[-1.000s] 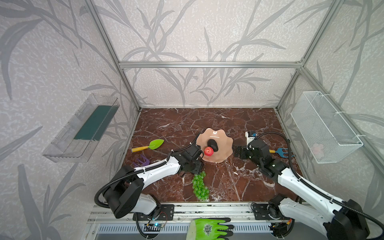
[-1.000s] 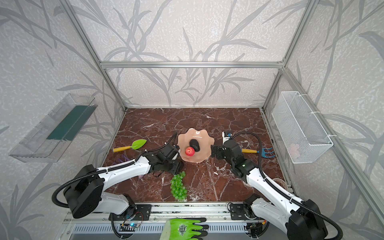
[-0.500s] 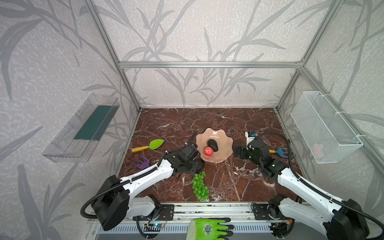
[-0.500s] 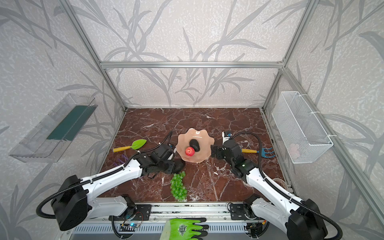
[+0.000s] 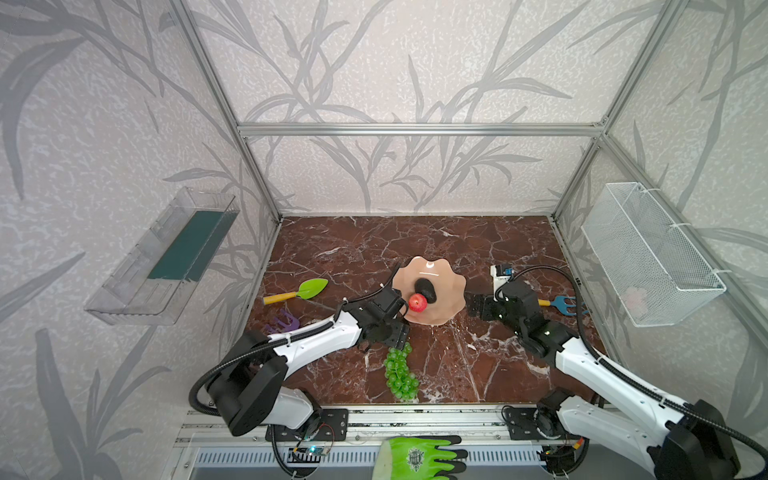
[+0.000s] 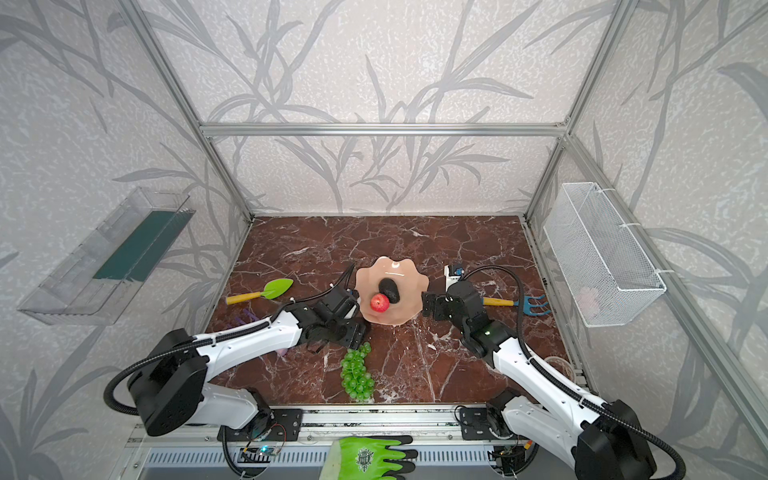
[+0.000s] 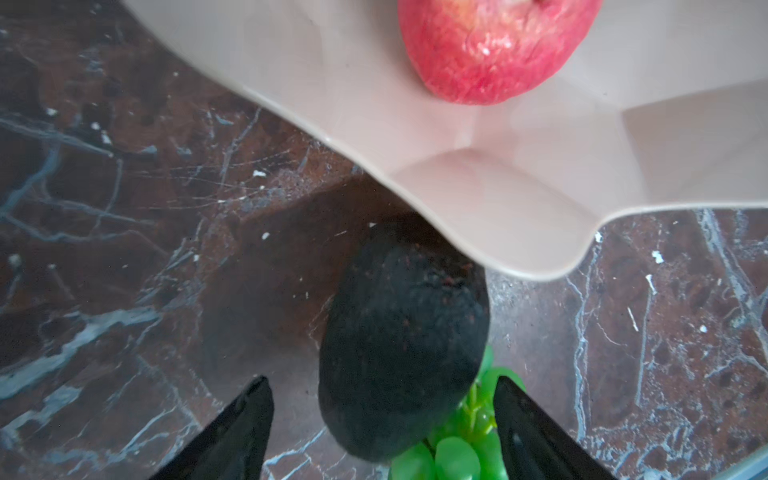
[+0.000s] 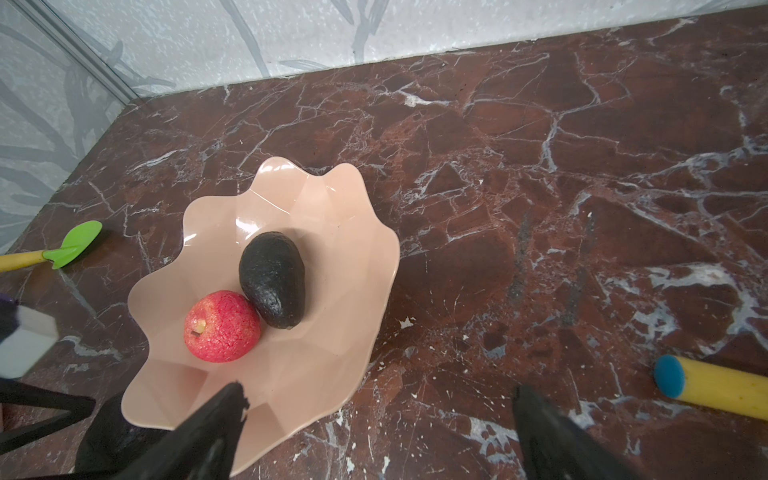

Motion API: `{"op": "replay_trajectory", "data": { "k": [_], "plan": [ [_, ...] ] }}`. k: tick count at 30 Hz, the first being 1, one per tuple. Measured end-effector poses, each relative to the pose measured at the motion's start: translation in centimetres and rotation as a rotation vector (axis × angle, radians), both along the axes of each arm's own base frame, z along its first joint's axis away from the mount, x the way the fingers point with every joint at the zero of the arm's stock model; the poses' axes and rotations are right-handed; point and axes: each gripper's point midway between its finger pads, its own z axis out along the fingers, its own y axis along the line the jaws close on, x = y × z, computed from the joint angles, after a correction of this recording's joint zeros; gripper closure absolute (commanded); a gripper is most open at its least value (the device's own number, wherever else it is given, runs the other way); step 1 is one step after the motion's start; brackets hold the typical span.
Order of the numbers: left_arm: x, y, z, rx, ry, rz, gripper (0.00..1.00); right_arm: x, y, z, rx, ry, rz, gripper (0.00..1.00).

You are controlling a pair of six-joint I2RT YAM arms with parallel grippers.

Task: Place and organize the fake fruits in the fruit bowl
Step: 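Carry the second avocado with the left gripper into the bowl and release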

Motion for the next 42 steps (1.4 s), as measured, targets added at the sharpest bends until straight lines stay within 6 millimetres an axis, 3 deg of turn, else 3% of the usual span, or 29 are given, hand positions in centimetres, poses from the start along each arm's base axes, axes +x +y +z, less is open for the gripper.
{"op": "replay_trajectory", "data": {
  "k": [7, 10, 14, 19, 26, 31, 33, 36, 42],
  "plan": [
    [0.6, -0.5, -1.2, 0.016, 0.012, 0.003, 0.30, -0.1, -0.1, 0.5, 0.009, -0.014, -0.001, 0.01],
    [0.7, -0.4, -1.2, 0.019, 0.009, 0.006, 0.40, -0.1, -0.1, 0.5, 0.009, -0.014, -0.001, 0.01],
    [0.7, -0.1, -0.7, 0.024, -0.005, 0.013, 0.44, 0.0, -0.1, 0.3, 0.005, -0.007, -0.001, 0.01],
    [0.5, 0.9, 2.2, 0.006, -0.069, 0.028, 0.45, 0.0, 0.0, -0.2, 0.000, 0.008, 0.001, 0.00],
    [0.6, 1.3, 8.7, -0.085, -0.225, 0.000, 0.44, 0.2, 0.1, -0.7, -0.003, 0.019, 0.004, 0.01],
    [3.4, -2.2, 13.0, -0.140, -0.285, -0.070, 0.45, 0.2, 0.4, -0.7, 0.006, 0.022, 0.015, 0.01],
    [4.6, -3.8, 13.7, -0.155, -0.291, -0.099, 0.45, 0.2, 0.4, -0.6, 0.013, 0.022, 0.016, 0.01],
    [5.9, -6.1, 13.3, -0.161, -0.266, -0.143, 0.45, 0.2, 0.3, -0.5, 0.022, 0.019, 0.009, 0.01],
    [7.0, -9.5, 9.8, -0.134, -0.181, -0.215, 0.45, -0.2, -0.4, -0.2, 0.038, 0.007, -0.007, 0.01]
  ]
}}
